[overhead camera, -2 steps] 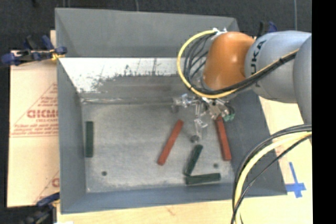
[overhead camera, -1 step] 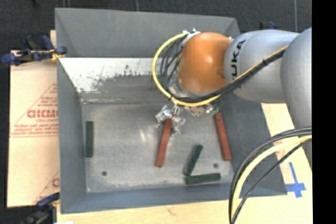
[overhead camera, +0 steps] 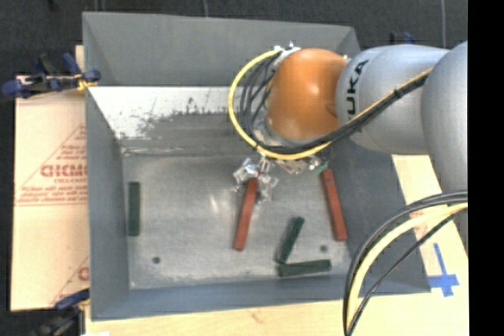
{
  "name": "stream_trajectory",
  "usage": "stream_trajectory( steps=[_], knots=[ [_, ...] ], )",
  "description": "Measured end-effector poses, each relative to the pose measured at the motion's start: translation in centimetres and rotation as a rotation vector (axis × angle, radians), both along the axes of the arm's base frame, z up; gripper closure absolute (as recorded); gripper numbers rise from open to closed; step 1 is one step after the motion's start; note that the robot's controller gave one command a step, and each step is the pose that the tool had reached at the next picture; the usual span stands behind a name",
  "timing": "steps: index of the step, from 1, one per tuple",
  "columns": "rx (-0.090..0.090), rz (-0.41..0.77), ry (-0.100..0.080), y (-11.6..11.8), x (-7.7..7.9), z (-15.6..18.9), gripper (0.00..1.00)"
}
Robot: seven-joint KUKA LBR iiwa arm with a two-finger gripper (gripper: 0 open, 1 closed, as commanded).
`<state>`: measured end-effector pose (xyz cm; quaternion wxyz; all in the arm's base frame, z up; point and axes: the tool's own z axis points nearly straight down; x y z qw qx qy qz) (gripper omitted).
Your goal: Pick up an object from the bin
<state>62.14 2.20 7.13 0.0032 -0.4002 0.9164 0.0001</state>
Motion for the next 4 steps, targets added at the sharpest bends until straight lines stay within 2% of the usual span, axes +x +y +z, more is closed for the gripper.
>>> stream_trajectory(
  steps=[1, 2, 3, 4],
  knots=[
    [-0.002, 0.045, -0.001, 0.0, -0.7, 0.0, 1.00],
    [-0.004, 0.307, 0.002, -0.4, -1.9, 0.0, 1.00],
    [-0.002, 0.495, 0.010, 0.1, -2.4, 4.5, 1.00],
    [-0.006, 0.462, -0.010, 1.4, -0.2, 5.8, 1.00]
  ],
)
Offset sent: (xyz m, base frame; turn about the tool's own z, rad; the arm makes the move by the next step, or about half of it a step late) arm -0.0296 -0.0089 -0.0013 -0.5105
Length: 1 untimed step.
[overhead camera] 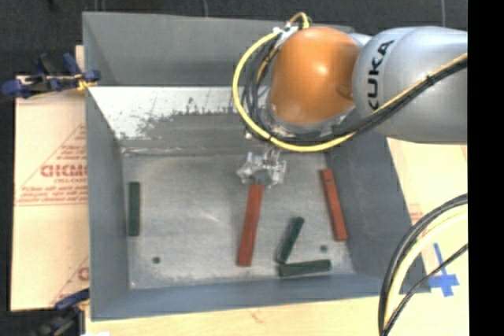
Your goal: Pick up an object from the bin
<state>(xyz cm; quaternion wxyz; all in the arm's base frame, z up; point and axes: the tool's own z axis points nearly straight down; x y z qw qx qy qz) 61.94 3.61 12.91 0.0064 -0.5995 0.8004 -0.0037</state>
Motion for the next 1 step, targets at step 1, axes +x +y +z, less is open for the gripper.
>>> stream_trajectory(
  steps=[1],
  knots=[
    [0.001, 0.093, 0.008, -4.24, -3.06, -3.26, 1.00]
  ],
)
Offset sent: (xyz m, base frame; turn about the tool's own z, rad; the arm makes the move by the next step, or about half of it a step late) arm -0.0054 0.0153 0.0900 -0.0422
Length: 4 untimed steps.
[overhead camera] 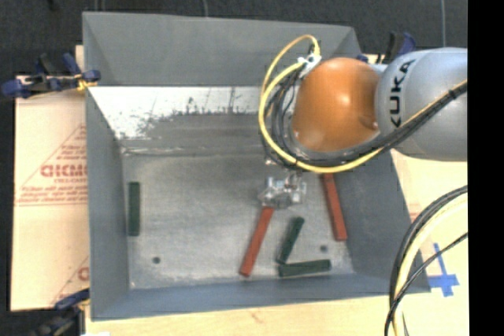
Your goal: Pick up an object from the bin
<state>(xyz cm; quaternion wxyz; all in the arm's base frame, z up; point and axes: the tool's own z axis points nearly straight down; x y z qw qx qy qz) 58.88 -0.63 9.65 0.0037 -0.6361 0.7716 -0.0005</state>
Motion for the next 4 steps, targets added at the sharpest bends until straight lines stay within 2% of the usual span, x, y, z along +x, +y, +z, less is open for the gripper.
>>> stream_trajectory(
  steps=[1, 2, 3, 4],
  knots=[
    [-0.001, -0.049, -0.007, 6.0, 2.9, 12.9, 0.00],
    [-0.001, -0.052, 0.002, 5.8, 2.6, 12.4, 0.00],
    [-0.002, 0.042, -0.006, 6.0, 1.5, 10.1, 0.00],
    [-0.005, 0.380, 0.000, 6.0, 0.4, 4.1, 0.00]
  ],
)
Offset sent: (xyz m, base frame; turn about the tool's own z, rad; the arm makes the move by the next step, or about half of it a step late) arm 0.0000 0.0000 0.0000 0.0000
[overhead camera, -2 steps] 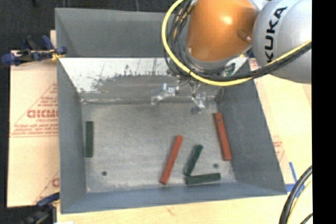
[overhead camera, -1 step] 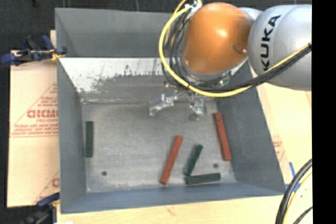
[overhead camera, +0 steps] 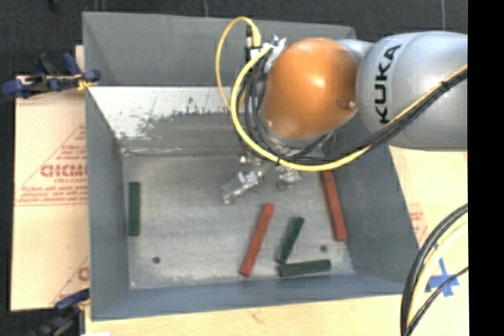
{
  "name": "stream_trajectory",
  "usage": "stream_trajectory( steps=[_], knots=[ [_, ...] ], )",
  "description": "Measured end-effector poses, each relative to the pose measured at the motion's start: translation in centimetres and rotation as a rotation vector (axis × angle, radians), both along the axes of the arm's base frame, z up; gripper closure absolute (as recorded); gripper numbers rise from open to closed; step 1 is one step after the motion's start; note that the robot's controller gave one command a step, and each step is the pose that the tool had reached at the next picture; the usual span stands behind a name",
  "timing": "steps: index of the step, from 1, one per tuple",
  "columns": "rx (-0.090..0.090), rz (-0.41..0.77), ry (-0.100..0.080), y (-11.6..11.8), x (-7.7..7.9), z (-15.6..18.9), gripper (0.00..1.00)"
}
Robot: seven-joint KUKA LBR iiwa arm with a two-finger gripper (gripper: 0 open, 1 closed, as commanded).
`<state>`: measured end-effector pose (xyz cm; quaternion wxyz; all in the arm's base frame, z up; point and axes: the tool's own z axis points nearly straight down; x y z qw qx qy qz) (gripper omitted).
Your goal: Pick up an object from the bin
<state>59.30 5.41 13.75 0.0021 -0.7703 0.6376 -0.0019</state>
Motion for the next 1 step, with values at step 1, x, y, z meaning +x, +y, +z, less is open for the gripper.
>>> stream_trajectory(
  steps=[1],
  knots=[
    [0.001, 0.177, 0.005, -0.24, -4.49, -2.82, 0.00]
  ],
)
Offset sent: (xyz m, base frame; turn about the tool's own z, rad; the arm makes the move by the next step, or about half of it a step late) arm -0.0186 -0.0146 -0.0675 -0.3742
